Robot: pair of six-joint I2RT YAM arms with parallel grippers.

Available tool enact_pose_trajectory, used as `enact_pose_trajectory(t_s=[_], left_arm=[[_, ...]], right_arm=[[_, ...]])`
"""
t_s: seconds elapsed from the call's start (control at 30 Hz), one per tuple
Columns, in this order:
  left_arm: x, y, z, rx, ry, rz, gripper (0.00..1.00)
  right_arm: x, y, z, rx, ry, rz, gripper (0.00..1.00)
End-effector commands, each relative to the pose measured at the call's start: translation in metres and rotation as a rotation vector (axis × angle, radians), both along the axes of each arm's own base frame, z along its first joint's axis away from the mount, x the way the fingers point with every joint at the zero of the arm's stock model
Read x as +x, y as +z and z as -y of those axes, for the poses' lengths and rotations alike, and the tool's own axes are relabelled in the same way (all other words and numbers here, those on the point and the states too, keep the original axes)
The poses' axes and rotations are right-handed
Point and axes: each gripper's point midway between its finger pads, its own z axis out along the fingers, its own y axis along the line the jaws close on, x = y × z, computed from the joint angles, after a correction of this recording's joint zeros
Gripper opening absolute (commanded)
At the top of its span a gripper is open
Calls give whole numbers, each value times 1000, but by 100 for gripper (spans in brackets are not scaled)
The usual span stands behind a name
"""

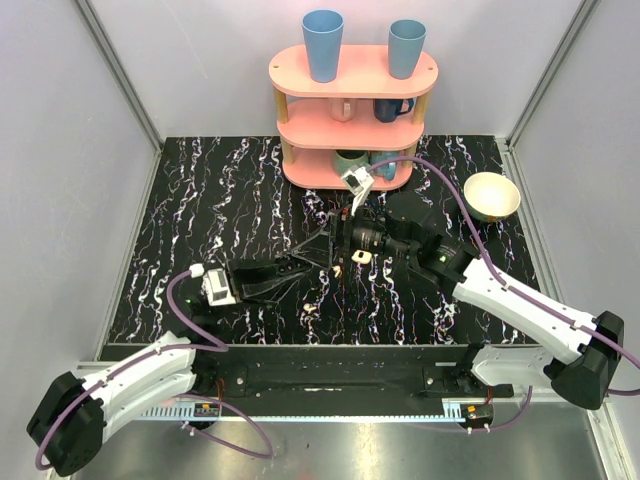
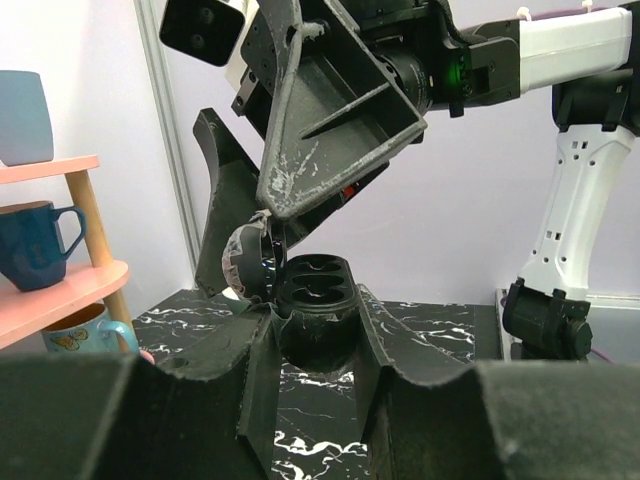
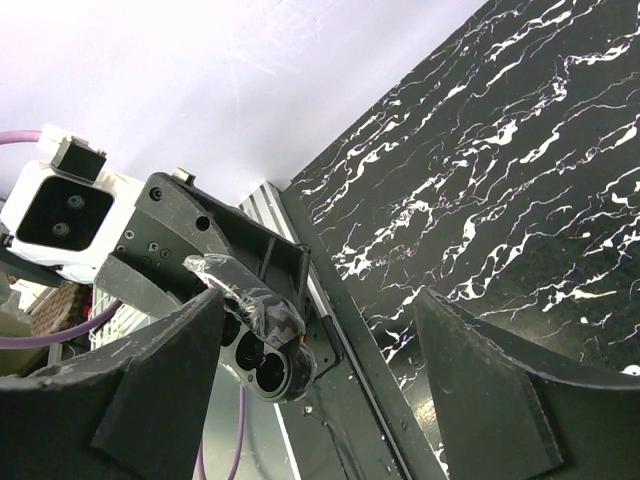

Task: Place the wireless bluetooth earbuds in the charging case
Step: Open the charging case.

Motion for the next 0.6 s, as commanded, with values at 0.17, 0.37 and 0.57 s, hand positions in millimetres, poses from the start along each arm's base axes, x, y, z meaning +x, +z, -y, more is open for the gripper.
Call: enact_pose_trajectory(t_s=[0.17,0.37,0.57], left_arm=[[-32,50,-33,-199,62,274,0],[-26,44,-33,-190,88,252,0],[-22,40,-36,-189,110,235,0]], right_arm=[[9,39,-1,81,-21,99,84],[12,48,2,103,-51,117,85],[16,54,14,110,-107,138,85]])
